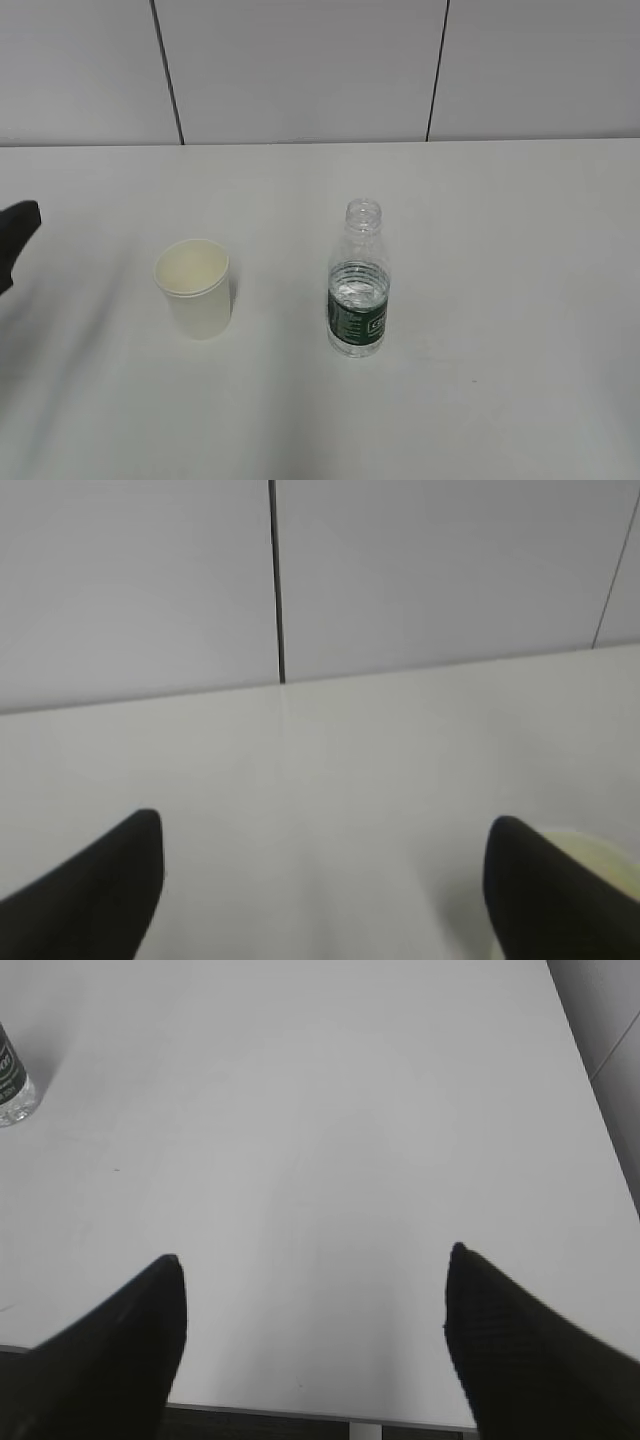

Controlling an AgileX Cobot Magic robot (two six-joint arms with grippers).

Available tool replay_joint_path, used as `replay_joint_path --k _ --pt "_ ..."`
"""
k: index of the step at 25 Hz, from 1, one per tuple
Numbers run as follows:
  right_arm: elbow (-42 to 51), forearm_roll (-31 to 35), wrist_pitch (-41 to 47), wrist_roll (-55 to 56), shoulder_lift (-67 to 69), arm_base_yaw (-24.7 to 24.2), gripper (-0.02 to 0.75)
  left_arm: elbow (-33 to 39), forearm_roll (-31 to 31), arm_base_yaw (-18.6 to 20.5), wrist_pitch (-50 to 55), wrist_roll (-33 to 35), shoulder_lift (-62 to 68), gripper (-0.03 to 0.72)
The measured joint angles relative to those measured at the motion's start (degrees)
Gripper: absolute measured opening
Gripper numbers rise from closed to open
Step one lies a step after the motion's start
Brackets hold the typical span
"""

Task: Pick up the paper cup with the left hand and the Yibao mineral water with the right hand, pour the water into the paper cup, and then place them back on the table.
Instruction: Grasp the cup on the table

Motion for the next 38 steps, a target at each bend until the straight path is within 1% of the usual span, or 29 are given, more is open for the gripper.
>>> replay_joint_path --k 4,12,14,17,19,20,23,27,30,35,38 --pt "0.0 0.0 0.0 0.0 0.0 0.0 0.592 1.28 0.16 0.0 -2.37 0.0 5.12 0.616" --pt "0.0 0.0 0.0 0.0 0.0 0.0 0.592 1.28 0.95 0.0 -5.08 -0.06 19.86 0.536" --pt "0.0 0.0 0.0 0.0 0.0 0.0 0.592 1.28 3.23 0.0 -8.48 -0.08 23.32 0.528" --pt "0.0 0.0 0.0 0.0 0.0 0.0 0.592 1.48 7.94 0.0 -19.01 -0.08 28.92 0.523" --pt "0.0 0.0 0.0 0.0 0.0 0.0 0.592 2.38 9.69 0.0 -26.9 -0.12 32.65 0.521" --pt "0.0 0.0 0.0 0.0 0.0 0.0 0.592 2.81 10.02 0.0 -28.38 -0.12 34.73 0.521" --pt "0.0 0.0 0.0 0.0 0.0 0.0 0.592 3.55 10.84 0.0 -29.21 -0.12 40.15 0.521" --pt "0.0 0.0 0.0 0.0 0.0 0.0 0.592 3.55 15.43 0.0 -29.47 -0.01 44.35 0.521" --pt "0.0 0.0 0.0 0.0 0.0 0.0 0.592 3.55 16.43 0.0 -29.72 0.79 45.05 0.521" --pt "0.0 0.0 0.0 0.0 0.0 0.0 0.592 3.3 18.36 0.0 -29.84 5.05 45.37 0.521" --pt "0.0 0.0 0.0 0.0 0.0 0.0 0.592 2.69 19.49 0.0 -29.84 6.09 45.37 0.521"
